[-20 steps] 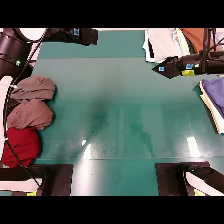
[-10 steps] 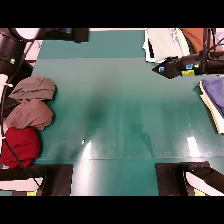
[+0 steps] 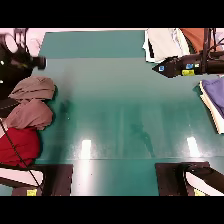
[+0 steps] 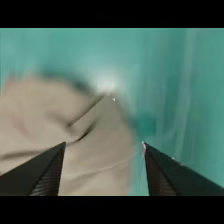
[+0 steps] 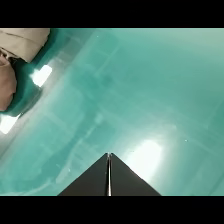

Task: Fold the shirts.

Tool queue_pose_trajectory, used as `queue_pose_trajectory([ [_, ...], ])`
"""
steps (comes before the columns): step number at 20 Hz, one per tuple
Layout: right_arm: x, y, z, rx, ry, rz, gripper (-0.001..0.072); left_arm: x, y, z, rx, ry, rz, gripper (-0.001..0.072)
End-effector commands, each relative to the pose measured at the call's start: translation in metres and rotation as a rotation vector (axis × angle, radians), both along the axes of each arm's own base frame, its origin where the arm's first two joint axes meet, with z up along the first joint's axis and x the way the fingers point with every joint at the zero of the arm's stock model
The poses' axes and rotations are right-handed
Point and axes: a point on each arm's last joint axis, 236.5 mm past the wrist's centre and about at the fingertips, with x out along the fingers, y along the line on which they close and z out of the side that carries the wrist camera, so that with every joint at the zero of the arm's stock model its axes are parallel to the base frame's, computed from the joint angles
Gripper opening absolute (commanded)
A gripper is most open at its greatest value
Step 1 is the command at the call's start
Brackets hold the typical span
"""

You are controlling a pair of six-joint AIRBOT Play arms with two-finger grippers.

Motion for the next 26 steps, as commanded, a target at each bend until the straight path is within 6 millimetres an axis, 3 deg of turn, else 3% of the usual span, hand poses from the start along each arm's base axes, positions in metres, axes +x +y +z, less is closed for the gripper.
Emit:
queue_pose_trajectory([
  [1,0.002,0.0,0.001,0.003,-0.007,-0.005,0.0025,-0.019,0.042,-0.082,-0.004,0.134,0.077,0.057],
  [3,0.002,0.0,0.001,0.003,-0.008,-0.007,0.0025,-0.018,0.048,-0.098,-0.006,0.134,0.084,0.0569],
  [5,0.003,0.0,0.002,0.004,-0.011,-0.009,0.0025,-0.01,0.049,-0.097,0.0,0.098,0.078,0.0568],
  [6,0.004,-0.001,0.003,0.006,-0.014,-0.011,0.0025,-0.009,0.049,-0.096,0.0,0.095,0.079,0.0528],
  [8,0.005,-0.001,0.004,0.008,-0.02,-0.017,0.0025,-0.013,0.049,-0.092,-0.002,0.109,0.083,0.0184],
  [9,0.006,-0.001,0.005,0.011,-0.026,-0.021,0.0026,-0.012,0.049,-0.082,0.001,0.094,0.083,0.0067],
  [11,0.008,0.0,0.011,0.022,-0.042,-0.026,0.0026,-0.003,0.049,-0.038,0.01,0.0,0.079,0.0024],
  [13,0.01,-0.001,0.035,0.025,-0.097,-0.026,0.0025,0.005,0.043,0.042,0.028,-0.178,0.062,0.0024],
  [15,0.012,-0.003,0.074,0.032,-0.197,-0.036,0.0025,-0.004,0.024,0.142,0.058,-0.378,0.011,0.0023],
  [17,0.013,-0.013,0.117,0.046,-0.303,-0.066,0.0026,-0.035,-0.015,0.233,0.071,-0.55,-0.079,0.0023],
  [19,0.013,-0.029,0.154,0.051,-0.392,-0.107,0.0025,-0.075,-0.07,0.294,0.03,-0.669,-0.216,0.0023],
  [20,0.012,-0.038,0.17,0.049,-0.431,-0.131,0.0025,-0.094,-0.1,0.311,0.001,-0.701,-0.3,0.0023],
  [21,0.011,-0.047,0.183,0.047,-0.462,-0.153,0.0026,-0.113,-0.133,0.321,-0.035,-0.719,-0.397,0.0023],
  [23,0.009,-0.063,0.203,0.041,-0.512,-0.194,0.0025,-0.143,-0.196,0.316,-0.1,-0.68,-0.571,0.0023],
  [26,0.003,-0.072,0.215,0.024,-0.535,-0.209,0.0025,-0.173,-0.292,0.273,-0.156,-0.541,-0.825,0.0023],
])
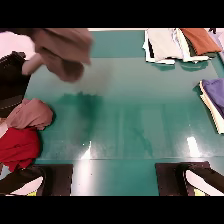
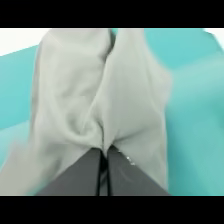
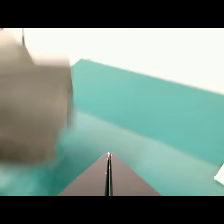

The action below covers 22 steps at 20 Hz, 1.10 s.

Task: Fold the shirts.

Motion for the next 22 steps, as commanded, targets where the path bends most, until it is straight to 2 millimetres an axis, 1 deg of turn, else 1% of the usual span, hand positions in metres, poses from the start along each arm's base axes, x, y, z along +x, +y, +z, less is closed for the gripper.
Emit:
queue_pose_trajectory([
  [1,-0.008,-0.011,0.017,-0.015,-0.035,-0.023,0.0025,-0.052,-0.107,-0.034,0.068,0.085,-0.309,0.0024],
  [3,-0.011,-0.009,0.012,-0.027,-0.014,-0.01,0.0026,-0.065,-0.17,-0.077,0.111,0.161,-0.437,0.0026],
  [4,-0.013,-0.008,0.008,-0.034,0.001,-0.002,0.0025,-0.071,-0.199,-0.098,0.117,0.198,-0.491,0.0104],
  [5,-0.014,-0.006,0.004,-0.042,0.016,0.007,0.0026,-0.073,-0.22,-0.114,0.116,0.224,-0.524,0.0423],
  [6,-0.016,-0.006,0.002,-0.046,0.025,0.012,0.0025,-0.068,-0.23,-0.127,0.12,0.236,-0.527,0.0548],
  [7,-0.017,-0.005,0.0,-0.05,0.032,0.016,0.0025,-0.058,-0.228,-0.135,0.132,0.242,-0.502,0.0548],
  [8,-0.018,-0.005,-0.002,-0.054,0.04,0.021,0.0025,-0.042,-0.214,-0.139,0.135,0.257,-0.439,0.0548],
  [9,-0.019,-0.004,-0.004,-0.058,0.048,0.026,0.0025,-0.027,-0.192,-0.142,0.125,0.289,-0.369,0.0548],
  [10,-0.02,-0.004,-0.006,-0.062,0.056,0.03,0.0025,-0.011,-0.162,-0.148,0.114,0.342,-0.286,0.0548],
  [11,-0.02,-0.003,-0.007,-0.064,0.06,0.033,0.0025,0.002,-0.129,-0.157,0.104,0.411,-0.195,0.0548],
  [12,-0.02,-0.003,-0.007,-0.064,0.06,0.033,0.0025,0.013,-0.094,-0.172,0.09,0.495,-0.101,0.0548],
  [13,-0.02,-0.003,-0.007,-0.064,0.059,0.032,0.0025,0.015,-0.071,-0.188,0.062,0.58,-0.047,0.0549],
  [14,-0.02,-0.003,-0.007,-0.063,0.059,0.032,0.0025,0.014,-0.055,-0.209,0.031,0.665,-0.021,0.0549],
  [15,-0.02,-0.003,-0.007,-0.064,0.059,0.032,0.0025,0.011,-0.042,-0.235,0.013,0.744,0.007,0.0549],
  [16,-0.02,-0.003,-0.007,-0.064,0.059,0.032,0.0025,0.005,-0.034,-0.261,0.007,0.814,0.029,0.0549],
  [17,-0.02,-0.003,-0.007,-0.064,0.059,0.032,0.0026,-0.005,-0.027,-0.291,0.01,0.887,0.046,0.0549],
  [19,-0.02,-0.004,-0.007,-0.064,0.059,0.031,0.0025,-0.028,-0.019,-0.344,0.034,0.999,0.073,0.055],
  [21,-0.02,-0.004,-0.007,-0.064,0.059,0.031,0.0025,-0.05,-0.021,-0.381,0.017,1.08,0.074,0.055],
  [22,-0.02,-0.004,-0.007,-0.064,0.059,0.031,0.0026,-0.058,-0.022,-0.394,0.0,1.105,0.078,0.055],
])
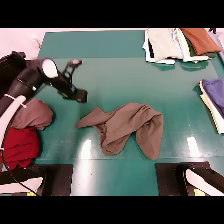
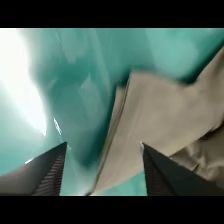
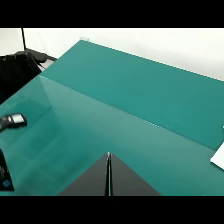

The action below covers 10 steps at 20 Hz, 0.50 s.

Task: Fold the shirts.

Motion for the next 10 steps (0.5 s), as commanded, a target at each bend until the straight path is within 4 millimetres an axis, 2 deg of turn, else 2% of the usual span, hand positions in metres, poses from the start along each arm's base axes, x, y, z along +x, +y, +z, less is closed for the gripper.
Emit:
queue_pose_trajectory([
  [1,0.0,0.0,0.0,-0.001,0.0,-0.001,0.0026,-0.035,0.001,-0.058,-0.046,0.136,0.052,0.055],
  [4,0.0,0.0,0.0,-0.001,0.0,0.0,0.0026,-0.057,-0.017,-0.077,-0.128,0.203,0.029,0.0549],
  [7,0.0,0.0,-0.001,-0.002,0.003,0.001,0.0026,-0.069,-0.027,-0.083,-0.126,0.231,-0.007,0.0547],
  [8,-0.002,0.001,-0.003,-0.006,0.012,0.006,0.0026,-0.07,-0.03,-0.083,-0.127,0.226,-0.015,0.0486],
  [9,-0.004,0.001,-0.008,-0.018,0.032,0.014,0.0025,-0.068,-0.031,-0.08,-0.13,0.218,-0.02,0.0163],
  [10,-0.006,-0.001,-0.016,-0.034,0.061,0.017,0.0026,-0.061,-0.029,-0.074,-0.131,0.198,-0.02,0.0032],
])
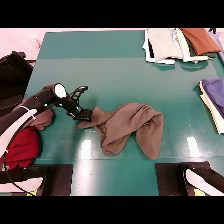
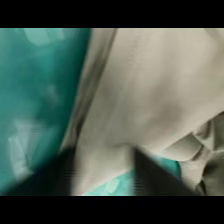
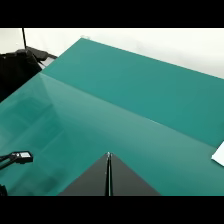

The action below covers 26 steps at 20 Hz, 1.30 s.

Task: Fold the shirts.

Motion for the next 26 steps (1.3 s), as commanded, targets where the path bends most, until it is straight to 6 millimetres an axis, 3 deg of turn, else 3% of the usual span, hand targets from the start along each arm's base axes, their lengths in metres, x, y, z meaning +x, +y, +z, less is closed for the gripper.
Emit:
queue_pose_trajectory([
  [1,-0.005,-0.008,-0.027,-0.031,0.106,-0.007,0.0025,0.01,-0.002,0.013,-0.025,-0.039,0.0,0.0033],
  [4,-0.014,-0.037,-0.106,-0.031,0.372,-0.058,0.0025,0.06,0.016,0.074,-0.055,-0.234,0.053,0.0025],
  [7,-0.029,-0.082,-0.216,0.026,0.657,-0.196,0.0026,0.094,0.038,0.138,-0.086,-0.399,0.122,0.0025],
  [9,-0.049,-0.097,-0.294,0.071,0.835,-0.269,0.0048,0.1,0.043,0.157,-0.085,-0.449,0.127,0.0025],
  [11,-0.073,-0.091,-0.365,0.132,0.996,-0.289,0.0428,0.099,0.043,0.157,-0.084,-0.448,0.124,0.0024],
  [14,-0.104,-0.071,-0.44,0.181,1.187,-0.29,0.0433,0.098,0.043,0.156,-0.082,-0.444,0.123,0.0025],
  [16,-0.113,-0.049,-0.465,0.192,1.258,-0.249,0.0432,0.098,0.043,0.156,-0.082,-0.444,0.123,0.0025],
  [20,-0.107,-0.006,-0.487,0.08,1.285,-0.126,0.0429,0.097,0.043,0.156,-0.082,-0.44,0.121,0.0025],
  [22,-0.098,0.008,-0.492,0.024,1.273,-0.08,0.0259,0.094,0.043,0.155,-0.079,-0.427,0.115,0.0025],
  [24,-0.082,0.016,-0.489,-0.002,1.241,-0.056,0.0026,0.093,0.044,0.154,-0.075,-0.425,0.112,0.0024],
  [26,-0.06,0.013,-0.467,-0.033,1.164,-0.043,0.0024,0.096,0.049,0.171,-0.058,-0.477,0.108,0.0024],
])
